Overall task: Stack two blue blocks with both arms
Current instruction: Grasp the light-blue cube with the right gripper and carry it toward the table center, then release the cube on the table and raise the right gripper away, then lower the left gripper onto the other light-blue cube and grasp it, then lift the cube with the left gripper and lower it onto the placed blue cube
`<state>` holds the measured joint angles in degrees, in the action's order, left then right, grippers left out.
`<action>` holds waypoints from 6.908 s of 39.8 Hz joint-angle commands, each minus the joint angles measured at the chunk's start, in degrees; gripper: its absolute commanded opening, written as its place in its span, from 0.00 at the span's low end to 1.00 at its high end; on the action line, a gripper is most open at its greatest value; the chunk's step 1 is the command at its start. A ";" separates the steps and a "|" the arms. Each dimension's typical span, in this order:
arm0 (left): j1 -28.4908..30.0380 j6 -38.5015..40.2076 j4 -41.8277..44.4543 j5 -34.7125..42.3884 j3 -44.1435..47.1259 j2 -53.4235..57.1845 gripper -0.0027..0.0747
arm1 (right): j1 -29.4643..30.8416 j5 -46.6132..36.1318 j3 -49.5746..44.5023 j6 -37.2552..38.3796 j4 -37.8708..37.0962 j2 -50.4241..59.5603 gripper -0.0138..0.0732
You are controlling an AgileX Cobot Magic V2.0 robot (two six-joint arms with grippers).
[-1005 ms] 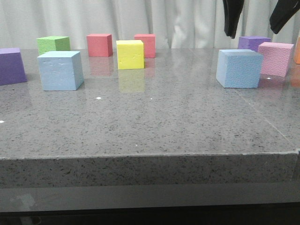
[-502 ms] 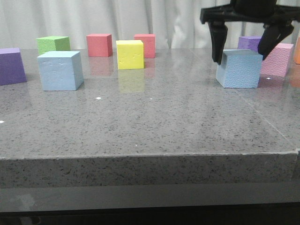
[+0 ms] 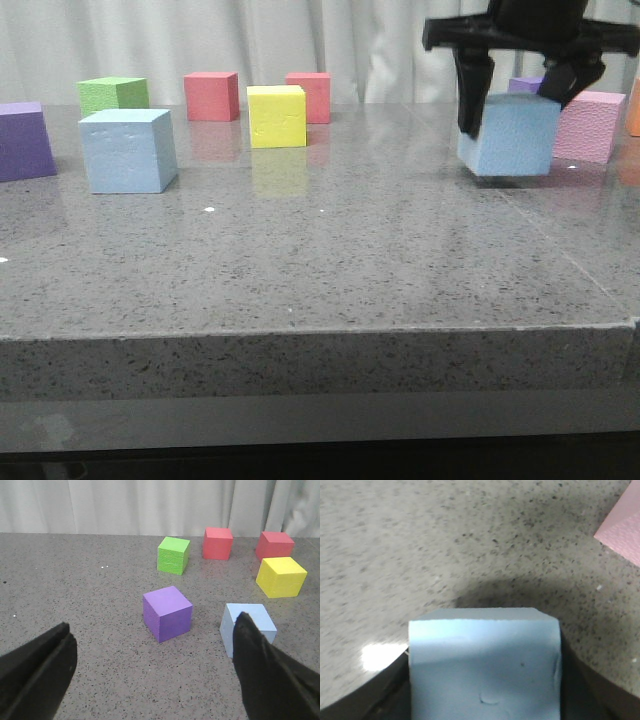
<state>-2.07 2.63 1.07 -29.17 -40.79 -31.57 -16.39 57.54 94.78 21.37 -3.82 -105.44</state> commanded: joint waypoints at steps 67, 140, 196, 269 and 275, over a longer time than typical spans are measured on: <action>-0.06 0.40 0.10 4.51 -1.49 -0.54 0.83 | -6.28 -7.97 -17.71 -22.32 8.91 29.45 0.90; -14.93 -1.14 -3.83 11.54 -6.90 -10.85 0.83 | -5.92 -19.30 -48.61 -28.58 9.00 65.20 0.90; -18.33 11.29 1.64 -22.53 -53.18 -73.28 0.83 | -5.92 -19.24 -48.61 -28.58 9.00 65.20 0.90; -36.68 -53.92 -11.99 -27.25 -72.51 -77.14 0.59 | -5.92 -19.24 -48.61 -28.58 9.00 65.20 0.90; -36.68 -55.39 -14.12 -27.25 -72.51 -77.55 0.59 | -5.92 -19.24 -48.61 -28.58 9.00 65.20 0.90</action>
<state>-38.43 -52.10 -10.84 -59.32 -111.42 -111.76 -22.73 41.82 44.74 -6.71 4.99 -40.46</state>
